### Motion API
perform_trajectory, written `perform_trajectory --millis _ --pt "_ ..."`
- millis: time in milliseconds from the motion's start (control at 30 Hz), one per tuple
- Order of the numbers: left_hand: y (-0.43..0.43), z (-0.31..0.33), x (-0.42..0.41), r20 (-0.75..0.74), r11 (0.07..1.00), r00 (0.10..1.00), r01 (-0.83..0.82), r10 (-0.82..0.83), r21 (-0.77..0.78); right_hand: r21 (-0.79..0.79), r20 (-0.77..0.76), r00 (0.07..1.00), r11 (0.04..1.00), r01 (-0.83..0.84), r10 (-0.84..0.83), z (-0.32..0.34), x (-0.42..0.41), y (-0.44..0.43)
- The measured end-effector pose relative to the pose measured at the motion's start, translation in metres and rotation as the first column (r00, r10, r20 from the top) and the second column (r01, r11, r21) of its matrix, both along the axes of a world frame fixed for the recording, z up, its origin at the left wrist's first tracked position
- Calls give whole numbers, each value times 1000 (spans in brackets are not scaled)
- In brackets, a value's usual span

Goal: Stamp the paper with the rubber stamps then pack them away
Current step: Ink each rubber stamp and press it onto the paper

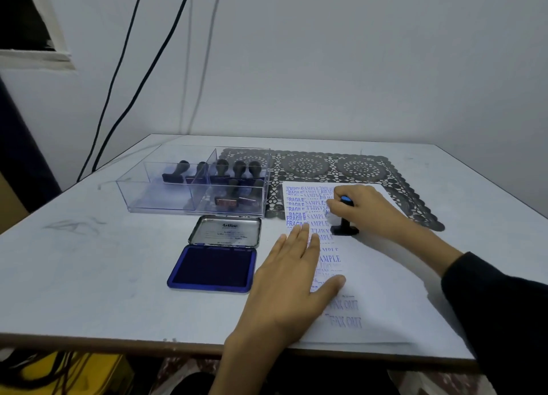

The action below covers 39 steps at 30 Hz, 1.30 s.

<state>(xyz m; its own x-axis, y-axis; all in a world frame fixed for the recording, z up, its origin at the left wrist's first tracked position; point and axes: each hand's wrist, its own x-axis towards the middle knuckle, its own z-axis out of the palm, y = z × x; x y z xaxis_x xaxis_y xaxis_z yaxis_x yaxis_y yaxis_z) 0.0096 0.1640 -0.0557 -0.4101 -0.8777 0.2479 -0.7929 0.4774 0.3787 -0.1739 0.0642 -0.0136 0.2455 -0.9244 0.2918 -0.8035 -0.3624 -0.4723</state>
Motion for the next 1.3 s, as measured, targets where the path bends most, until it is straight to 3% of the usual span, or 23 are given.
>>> perform_trajectory --millis 167,300,400,567,700,867,1033,1200,1300 --pt "6 6 23 -143 986 988 -75 54 -146 78 399 913 996 53 -80 38 4 -4" --pt "9 11 61 -228 969 961 -196 160 -148 80 486 874 997 -19 -23 65 20 4" --pt "12 13 89 -248 954 926 -299 283 -30 66 492 869 994 -89 45 77 43 12" --pt "17 14 119 -193 929 911 -340 364 146 61 384 906 974 -216 177 70 91 24" --pt "16 8 119 -126 924 920 -354 372 141 80 269 928 954 -288 257 44 133 29" --pt "13 5 122 -160 939 927 -322 339 124 103 75 958 954 -282 276 15 169 30" --pt "16 10 118 -204 943 922 -313 330 110 -110 -22 973 967 -230 229 -7 183 39" --pt "19 10 118 -217 940 915 -327 340 96 -398 -149 971 887 -234 190 -18 179 55" --pt "20 9 116 -223 932 905 -346 361 107 -478 -170 971 848 -230 168 -21 175 62"
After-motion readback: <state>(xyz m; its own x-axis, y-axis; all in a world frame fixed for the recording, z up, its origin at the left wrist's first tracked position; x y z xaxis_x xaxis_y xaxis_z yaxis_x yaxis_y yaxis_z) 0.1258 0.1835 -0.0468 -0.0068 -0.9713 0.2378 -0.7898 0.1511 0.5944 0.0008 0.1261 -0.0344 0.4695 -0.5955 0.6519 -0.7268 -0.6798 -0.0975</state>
